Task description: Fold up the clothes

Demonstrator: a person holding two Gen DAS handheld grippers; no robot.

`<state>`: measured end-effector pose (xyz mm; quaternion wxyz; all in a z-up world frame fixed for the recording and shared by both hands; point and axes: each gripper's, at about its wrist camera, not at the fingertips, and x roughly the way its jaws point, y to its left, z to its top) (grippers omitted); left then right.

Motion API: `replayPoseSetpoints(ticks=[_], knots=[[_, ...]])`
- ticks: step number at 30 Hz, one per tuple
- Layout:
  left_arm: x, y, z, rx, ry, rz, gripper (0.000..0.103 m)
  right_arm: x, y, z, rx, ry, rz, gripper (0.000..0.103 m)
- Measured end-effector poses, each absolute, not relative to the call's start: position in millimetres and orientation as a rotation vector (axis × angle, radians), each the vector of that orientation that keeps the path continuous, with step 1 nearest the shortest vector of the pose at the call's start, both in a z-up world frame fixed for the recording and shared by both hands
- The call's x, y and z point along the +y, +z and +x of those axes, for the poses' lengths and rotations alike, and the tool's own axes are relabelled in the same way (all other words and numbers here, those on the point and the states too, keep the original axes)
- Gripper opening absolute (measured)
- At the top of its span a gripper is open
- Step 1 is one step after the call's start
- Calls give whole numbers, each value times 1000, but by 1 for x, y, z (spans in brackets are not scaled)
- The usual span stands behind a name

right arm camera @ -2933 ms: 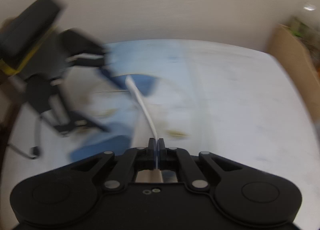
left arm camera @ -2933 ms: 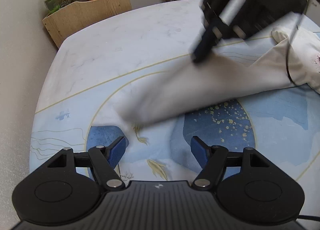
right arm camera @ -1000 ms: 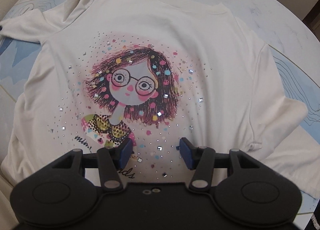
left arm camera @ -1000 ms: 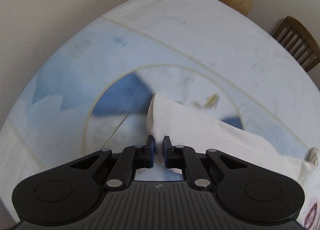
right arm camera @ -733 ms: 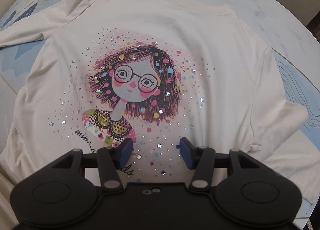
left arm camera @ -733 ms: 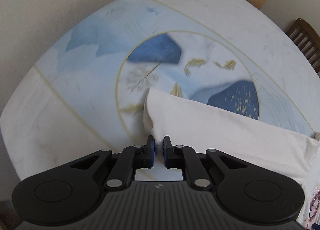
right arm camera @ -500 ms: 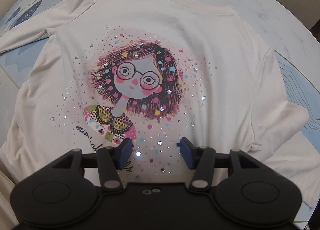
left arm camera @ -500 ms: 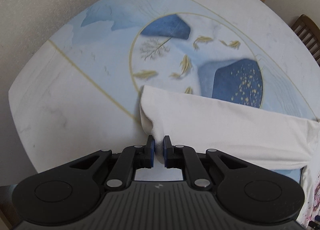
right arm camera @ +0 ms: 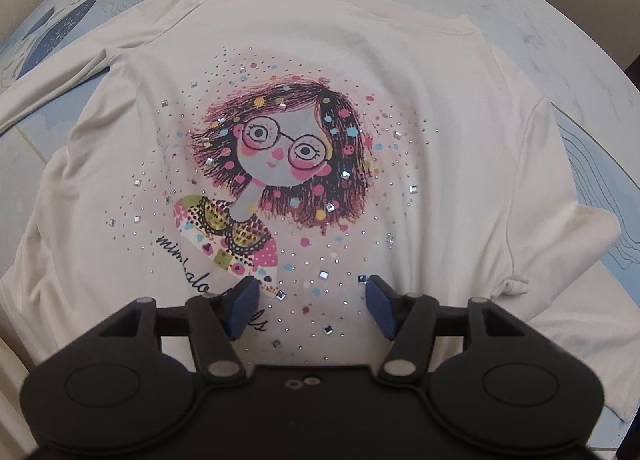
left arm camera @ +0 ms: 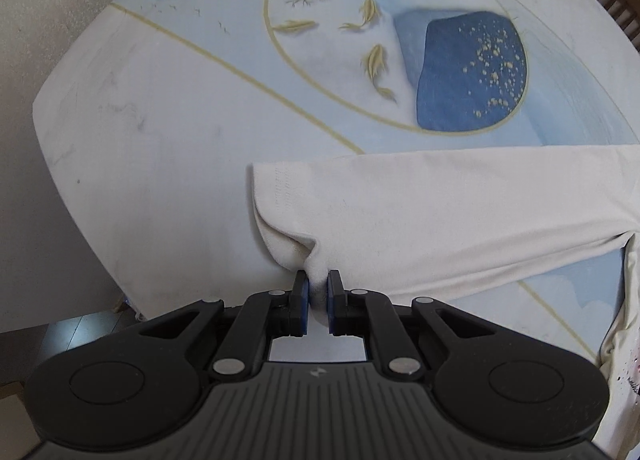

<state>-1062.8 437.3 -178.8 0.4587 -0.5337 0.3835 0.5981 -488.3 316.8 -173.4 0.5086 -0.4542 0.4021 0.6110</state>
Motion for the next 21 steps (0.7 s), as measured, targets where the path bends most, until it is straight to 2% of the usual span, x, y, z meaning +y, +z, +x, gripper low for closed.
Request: replayPoseSetpoints(ticks=[5, 8, 11, 12, 18, 21], knots=[[442, -172, -1062, 965, 1452, -1286, 10, 313, -172, -483, 959, 1457, -1072, 103], [441, -165, -1063, 978, 1463, -1266, 21, 301, -163, -471, 943, 1447, -1034, 103], [431, -161, -1066, 966, 1496, -1272, 42, 289, -152, -455, 890, 1435, -983, 103], [426, -160, -1065, 959, 1501, -1277, 57, 286, -148, -448, 871, 1441, -974, 103], [413, -127, -1012, 896, 1518, -1153, 60, 274, -129, -377, 757, 1410, -942, 103], [420, -108, -950, 868, 1408, -1065, 63, 267, -118, -332, 712, 1371, -910, 103]])
